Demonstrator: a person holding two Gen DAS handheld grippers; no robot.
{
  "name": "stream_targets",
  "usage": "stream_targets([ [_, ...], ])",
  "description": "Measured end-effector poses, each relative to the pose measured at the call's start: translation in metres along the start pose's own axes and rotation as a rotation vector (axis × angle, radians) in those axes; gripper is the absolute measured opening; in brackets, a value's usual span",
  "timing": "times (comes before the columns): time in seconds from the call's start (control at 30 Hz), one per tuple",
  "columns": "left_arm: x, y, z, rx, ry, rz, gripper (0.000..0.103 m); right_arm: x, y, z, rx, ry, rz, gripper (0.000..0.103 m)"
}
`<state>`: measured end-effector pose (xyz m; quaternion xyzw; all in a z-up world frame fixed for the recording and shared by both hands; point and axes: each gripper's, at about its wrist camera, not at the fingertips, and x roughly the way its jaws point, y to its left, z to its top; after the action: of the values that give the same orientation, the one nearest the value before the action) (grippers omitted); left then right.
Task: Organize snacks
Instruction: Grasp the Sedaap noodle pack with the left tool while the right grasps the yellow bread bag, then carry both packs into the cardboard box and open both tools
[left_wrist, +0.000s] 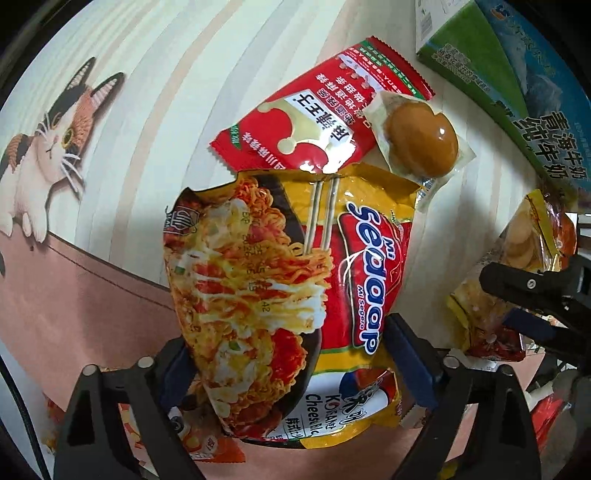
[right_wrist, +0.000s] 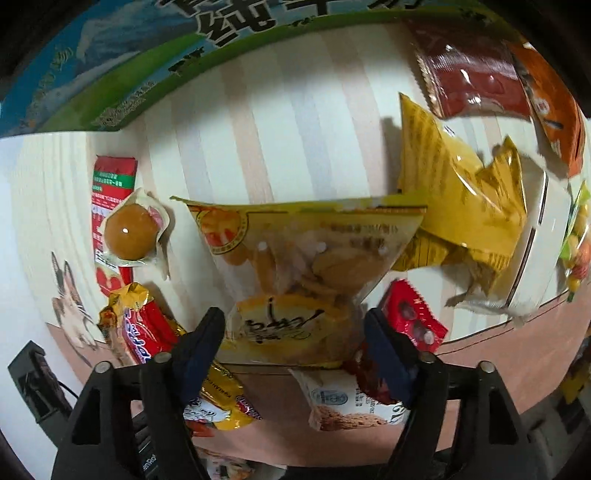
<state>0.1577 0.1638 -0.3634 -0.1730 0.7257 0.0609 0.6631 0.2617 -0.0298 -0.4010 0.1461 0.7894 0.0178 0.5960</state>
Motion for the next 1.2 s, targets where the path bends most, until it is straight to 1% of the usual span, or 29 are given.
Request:
stream_targets([
  [0.03, -0.001, -0.003, -0.003, -0.003, -0.006, -0.005, 0.085, 0.0, -0.002, -0.001, 0.006, -0.003, 0.009, 0.082],
  [0.1, -0.008, -0.007, -0.01, -0.006, -0.012, 0.002, 0.084, -0.001, -0.009, -0.006, 0.014, -0.013, 0.018, 0.082],
  [0.13, -0.011, -0.008, -0.01, -0.011, -0.016, 0.009, 0.084, -0.001, -0.012, -0.008, 0.015, -0.018, 0.012, 0.08],
  [0.17, -0.013, -0.007, -0.012, -0.017, -0.023, 0.017, 0.084, -0.002, -0.015, -0.01, 0.017, -0.021, 0.002, 0.069],
  [0.23, -0.019, -0.009, -0.015, -0.019, -0.038, 0.037, 0.084, -0.004, -0.018, -0.015, 0.005, -0.034, -0.012, 0.061],
  [0.27, -0.023, -0.01, -0.016, -0.014, -0.05, 0.051, 0.084, 0.003, -0.009, -0.021, -0.005, -0.046, -0.023, 0.057],
  [0.3, -0.026, -0.013, -0.018, -0.011, -0.06, 0.058, 0.084, -0.001, -0.006, -0.023, -0.022, -0.058, -0.041, 0.048],
  [0.33, -0.032, -0.016, -0.019, -0.01, -0.069, 0.066, 0.084, -0.003, -0.004, -0.028, -0.035, -0.07, -0.067, 0.047],
  [0.47, -0.025, -0.013, -0.015, 0.009, -0.096, 0.093, 0.084, -0.016, -0.006, -0.044, -0.075, -0.087, -0.05, 0.045],
  [0.57, -0.027, -0.013, -0.013, 0.041, -0.142, 0.101, 0.084, -0.037, -0.009, -0.053, -0.129, -0.103, -0.021, 0.044],
  [0.63, -0.028, -0.015, -0.016, 0.06, -0.172, 0.093, 0.084, -0.052, -0.016, -0.058, -0.155, -0.112, 0.001, 0.044],
  [0.7, -0.039, -0.019, -0.018, 0.075, -0.199, 0.079, 0.084, -0.071, -0.025, -0.065, -0.182, -0.132, 0.033, 0.044],
  [0.77, -0.064, -0.028, -0.026, 0.096, -0.225, 0.05, 0.084, -0.093, -0.03, -0.063, -0.191, -0.143, 0.056, 0.044],
  [0.8, -0.075, -0.031, -0.027, 0.102, -0.232, 0.042, 0.084, -0.106, -0.037, -0.066, -0.193, -0.151, 0.084, 0.044],
  [0.87, -0.097, -0.04, -0.024, 0.107, -0.248, 0.013, 0.084, -0.129, -0.048, -0.062, -0.202, -0.164, 0.107, 0.044],
  [0.97, -0.139, -0.07, -0.007, 0.145, -0.293, -0.025, 0.084, -0.18, -0.065, -0.048, -0.195, -0.203, 0.157, 0.044],
  [1.0, -0.145, -0.079, 0.002, 0.157, -0.304, -0.037, 0.084, -0.198, -0.069, -0.046, -0.196, -0.226, 0.173, 0.044],
  [1.07, -0.167, -0.104, 0.02, 0.201, -0.332, -0.049, 0.084, -0.225, -0.068, -0.034, -0.205, -0.262, 0.202, 0.044],
  [1.17, -0.192, -0.142, 0.056, 0.267, -0.361, -0.041, 0.084, -0.249, -0.047, -0.008, -0.236, -0.317, 0.208, 0.044],
  [1.2, -0.194, -0.152, 0.068, 0.285, -0.363, -0.035, 0.084, -0.258, -0.043, 0.006, -0.245, -0.338, 0.193, 0.044],
])
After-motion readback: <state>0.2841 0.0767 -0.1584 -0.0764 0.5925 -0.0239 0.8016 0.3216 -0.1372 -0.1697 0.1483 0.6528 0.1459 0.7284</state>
